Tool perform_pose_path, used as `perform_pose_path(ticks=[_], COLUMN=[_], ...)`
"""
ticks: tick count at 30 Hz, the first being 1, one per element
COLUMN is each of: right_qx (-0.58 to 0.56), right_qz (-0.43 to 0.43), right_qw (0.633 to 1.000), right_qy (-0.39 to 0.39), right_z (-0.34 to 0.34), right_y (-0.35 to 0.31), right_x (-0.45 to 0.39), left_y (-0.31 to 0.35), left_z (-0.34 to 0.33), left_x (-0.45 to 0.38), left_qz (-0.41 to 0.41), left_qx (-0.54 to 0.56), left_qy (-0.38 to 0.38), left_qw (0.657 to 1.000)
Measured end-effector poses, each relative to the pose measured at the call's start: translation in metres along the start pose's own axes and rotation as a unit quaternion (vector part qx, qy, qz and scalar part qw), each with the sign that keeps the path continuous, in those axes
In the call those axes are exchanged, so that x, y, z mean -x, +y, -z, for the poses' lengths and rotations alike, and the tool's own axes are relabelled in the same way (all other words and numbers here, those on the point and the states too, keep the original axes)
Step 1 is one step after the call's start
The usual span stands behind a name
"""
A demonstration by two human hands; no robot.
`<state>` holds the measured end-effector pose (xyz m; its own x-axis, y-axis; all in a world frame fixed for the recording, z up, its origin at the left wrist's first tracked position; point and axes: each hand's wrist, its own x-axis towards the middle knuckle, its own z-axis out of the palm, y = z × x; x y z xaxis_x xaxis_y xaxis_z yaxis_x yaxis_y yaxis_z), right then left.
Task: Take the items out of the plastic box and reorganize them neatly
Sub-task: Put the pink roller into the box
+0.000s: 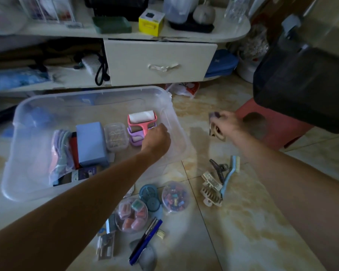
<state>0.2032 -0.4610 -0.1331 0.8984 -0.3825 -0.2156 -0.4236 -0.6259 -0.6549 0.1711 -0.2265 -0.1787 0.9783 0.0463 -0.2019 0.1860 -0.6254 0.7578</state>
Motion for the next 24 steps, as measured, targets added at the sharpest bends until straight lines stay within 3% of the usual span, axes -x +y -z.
perform_pose_path(ticks=[3,5,8,11,14,20,24], right_qx=[-0.061,-0.065,0.004,0.076,0.109,0.230,0.259], right_qz=[0.092,0.177,0.241,0.216,0.201,0.157,0.140], right_qw=[0.993,0.982,0.961,0.945,0.936,0.932,0.930], right_qy=[0.043,-0.007,-0.139,-0.232,-0.268,-0.233,-0.221], right_z=[-0.008,-0.034,-0.082,-0.118,-0.140,-0.158,-0.177], right_y=[-0.054,-0.083,-0.107,-0.113,-0.113,-0.104,-0.089], right_x=[0.015,0.032,0.051,0.060,0.058,0.029,0.018], left_y=[0.000,0.009,0.008,-0.009,-0.031,-0.070,-0.081], left_z=[0.009,0.026,0.053,0.072,0.082,0.076,0.060], left_x=[-0.002,-0.003,-0.011,-0.015,-0.017,-0.014,-0.023], left_qz=[0.059,0.126,0.175,0.221,0.261,0.340,0.394], left_qx=[0.223,0.411,0.505,0.441,0.369,0.222,0.208], left_qy=[-0.032,-0.064,-0.090,-0.093,-0.110,-0.138,-0.204], left_qw=[0.972,0.901,0.841,0.865,0.885,0.903,0.872])
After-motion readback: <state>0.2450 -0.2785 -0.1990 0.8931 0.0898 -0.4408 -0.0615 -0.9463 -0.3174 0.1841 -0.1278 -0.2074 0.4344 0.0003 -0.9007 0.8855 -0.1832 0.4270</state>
